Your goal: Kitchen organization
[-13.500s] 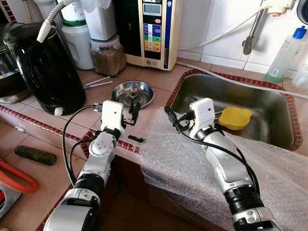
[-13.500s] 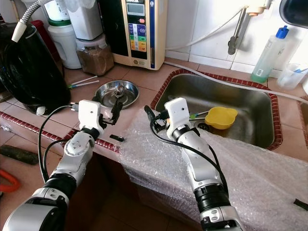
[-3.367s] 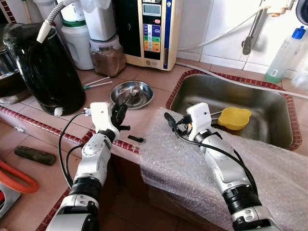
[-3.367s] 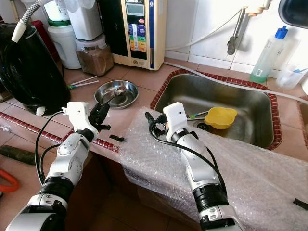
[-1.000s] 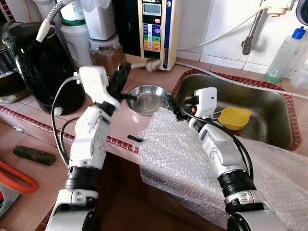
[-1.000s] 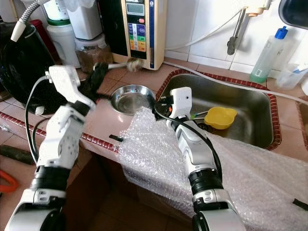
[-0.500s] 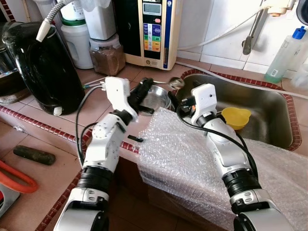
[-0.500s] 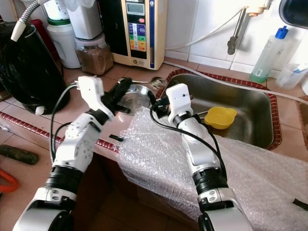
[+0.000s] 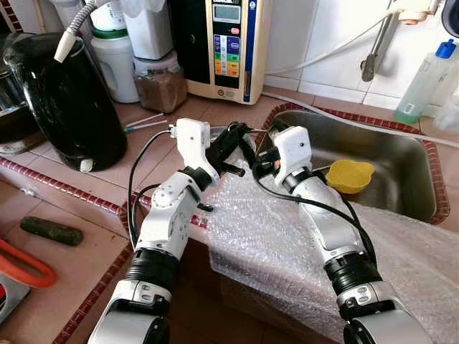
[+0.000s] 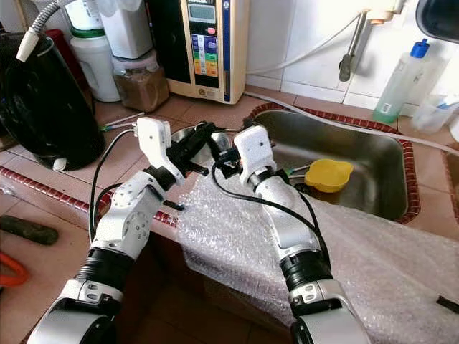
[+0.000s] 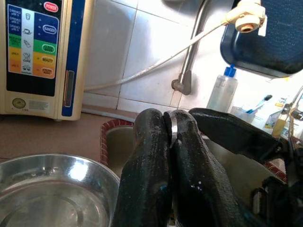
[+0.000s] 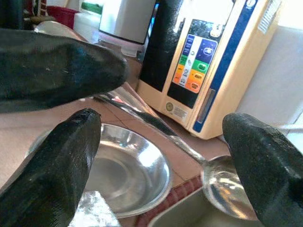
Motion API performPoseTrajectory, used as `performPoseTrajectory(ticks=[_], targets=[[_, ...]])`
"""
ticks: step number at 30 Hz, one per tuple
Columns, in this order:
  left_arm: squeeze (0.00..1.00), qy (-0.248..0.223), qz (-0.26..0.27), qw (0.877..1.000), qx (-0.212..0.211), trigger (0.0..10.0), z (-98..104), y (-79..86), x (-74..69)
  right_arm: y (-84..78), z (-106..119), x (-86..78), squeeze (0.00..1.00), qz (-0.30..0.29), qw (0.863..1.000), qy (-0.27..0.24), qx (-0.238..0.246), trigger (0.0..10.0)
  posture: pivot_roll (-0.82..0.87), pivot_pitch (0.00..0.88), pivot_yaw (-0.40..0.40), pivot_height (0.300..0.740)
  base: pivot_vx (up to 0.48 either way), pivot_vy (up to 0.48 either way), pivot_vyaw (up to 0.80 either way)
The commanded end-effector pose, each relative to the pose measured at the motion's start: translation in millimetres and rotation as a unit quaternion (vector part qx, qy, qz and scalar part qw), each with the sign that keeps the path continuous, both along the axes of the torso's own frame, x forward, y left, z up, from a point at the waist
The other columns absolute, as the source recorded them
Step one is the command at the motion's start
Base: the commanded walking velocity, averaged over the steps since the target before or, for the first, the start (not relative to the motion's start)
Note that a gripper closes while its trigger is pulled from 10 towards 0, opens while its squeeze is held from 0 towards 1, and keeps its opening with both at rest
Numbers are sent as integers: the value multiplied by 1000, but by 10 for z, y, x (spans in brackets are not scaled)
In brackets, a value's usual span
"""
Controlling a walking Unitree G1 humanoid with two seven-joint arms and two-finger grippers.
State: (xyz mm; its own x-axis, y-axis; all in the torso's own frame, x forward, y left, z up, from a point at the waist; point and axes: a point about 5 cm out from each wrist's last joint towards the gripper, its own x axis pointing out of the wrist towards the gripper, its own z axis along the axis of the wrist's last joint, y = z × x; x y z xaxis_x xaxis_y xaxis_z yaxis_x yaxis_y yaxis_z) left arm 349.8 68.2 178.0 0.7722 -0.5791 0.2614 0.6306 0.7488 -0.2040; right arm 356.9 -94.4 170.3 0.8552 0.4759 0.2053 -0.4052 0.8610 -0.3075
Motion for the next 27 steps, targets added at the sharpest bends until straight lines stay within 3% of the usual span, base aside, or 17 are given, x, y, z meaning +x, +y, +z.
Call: performPoseTrajectory(ticks=[1, 3, 4, 5, 7, 11, 17, 27], targets=[[0, -8, -16, 1000, 8, 0, 55, -46, 0, 11, 60, 33, 0, 6, 1000, -14, -20, 10000, 23, 0, 43, 740, 0, 0, 0], [0, -7, -22, 1000, 10, 0, 48, -55, -11, 7, 72, 46, 0, 7, 999, -20, -35, 10000, 19, 0, 44, 740, 0, 0, 0], [0, -6, -27, 1000, 12, 0, 42, -63, -19, 3, 78, 53, 0, 7, 999, -22, -41, 8314, 21, 0, 43, 740, 0, 0, 0], [0, -6, -30, 999, 14, 0, 38, -68, -23, 0, 83, 57, 0, 7, 999, -24, -44, 8314, 23, 0, 42, 740, 0, 0, 0], [0, -8, -35, 999, 16, 0, 39, -78, -32, -6, 89, 69, 0, 5, 998, -26, -51, 0, 24, 0, 41, 740, 0, 0, 0], [0, -16, -77, 996, 29, 0, 44, -122, -101, 20, 78, 82, 0, -2, 998, -27, -53, 0, 25, 0, 38, 740, 0, 0, 0], [0, -16, -77, 996, 36, 0, 21, -111, -115, 52, 26, 58, 0, 2, 998, -25, -55, 0, 26, 0, 40, 740, 0, 0, 0], [0, -20, -65, 996, 53, 0, 22, -48, -88, -67, -26, 56, 0, -23, 999, -16, -47, 0, 19, 0, 48, 740, 0, 0, 0]])
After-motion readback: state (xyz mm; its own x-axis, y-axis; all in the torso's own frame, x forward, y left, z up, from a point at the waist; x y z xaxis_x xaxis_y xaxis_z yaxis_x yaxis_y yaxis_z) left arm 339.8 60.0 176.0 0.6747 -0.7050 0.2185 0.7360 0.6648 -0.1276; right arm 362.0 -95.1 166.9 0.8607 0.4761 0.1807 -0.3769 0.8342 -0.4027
